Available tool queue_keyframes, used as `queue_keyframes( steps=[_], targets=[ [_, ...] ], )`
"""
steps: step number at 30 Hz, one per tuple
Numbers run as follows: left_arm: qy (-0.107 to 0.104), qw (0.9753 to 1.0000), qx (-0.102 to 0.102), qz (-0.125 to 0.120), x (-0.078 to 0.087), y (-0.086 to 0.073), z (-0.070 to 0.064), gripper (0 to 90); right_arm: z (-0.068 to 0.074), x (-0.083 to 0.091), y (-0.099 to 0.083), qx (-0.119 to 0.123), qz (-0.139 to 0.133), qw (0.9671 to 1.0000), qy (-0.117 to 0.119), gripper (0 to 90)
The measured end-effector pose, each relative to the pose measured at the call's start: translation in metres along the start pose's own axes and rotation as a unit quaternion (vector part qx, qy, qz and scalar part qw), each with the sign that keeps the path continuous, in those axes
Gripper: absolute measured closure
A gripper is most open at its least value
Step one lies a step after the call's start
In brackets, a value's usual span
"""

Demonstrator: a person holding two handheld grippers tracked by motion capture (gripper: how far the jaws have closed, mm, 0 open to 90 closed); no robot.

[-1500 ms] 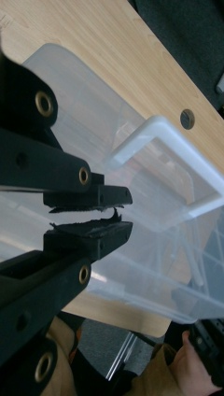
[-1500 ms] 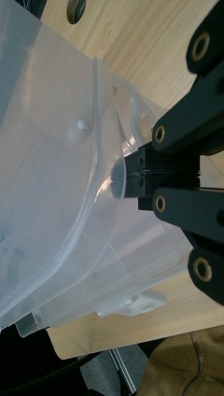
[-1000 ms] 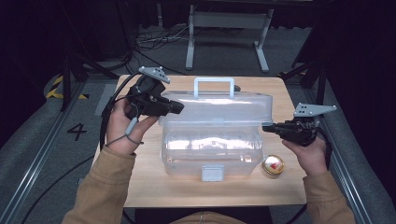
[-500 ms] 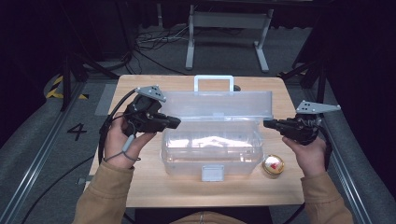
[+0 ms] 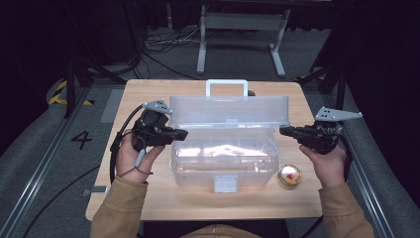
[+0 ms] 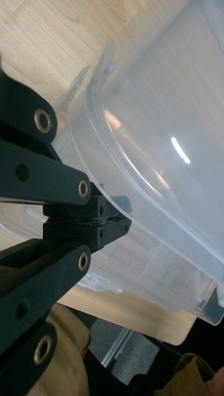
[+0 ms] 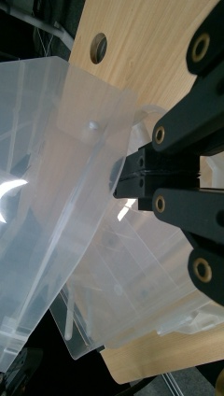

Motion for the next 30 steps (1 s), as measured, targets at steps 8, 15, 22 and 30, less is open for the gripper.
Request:
queue_keyframes(
  steps=[8,15,22,30],
  targets=[
    [0.031,0.9992,0.008,-0.023,-0.002,-0.004,0.006,89.4,0.000,0.000,-0.001,0.000,-0.004,1.0000,0.000,90.0],
    [0.044,0.9978,0.021,-0.044,0.000,-0.004,0.012,89.5,0.001,-0.001,-0.003,-0.001,-0.005,1.0000,0.000,89.6],
    [0.050,0.9970,0.018,-0.056,0.001,-0.003,0.016,89.5,0.006,-0.004,-0.006,0.004,0.008,1.0000,-0.001,78.1],
    [0.054,0.9964,0.014,-0.064,0.002,0.000,0.020,89.3,0.005,0.004,-0.010,-0.011,-0.005,0.9999,-0.010,64.4]
  ],
)
Point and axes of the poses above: each handheld gripper's, and its own axes: x roughly backward along the jaws, y roughly out of its top, z roughly to its left, the point moved 4 cm from there along -x, roughly forward along the jaws, and after that the axes turned 14 degrees about z, right-handed, at the moved point
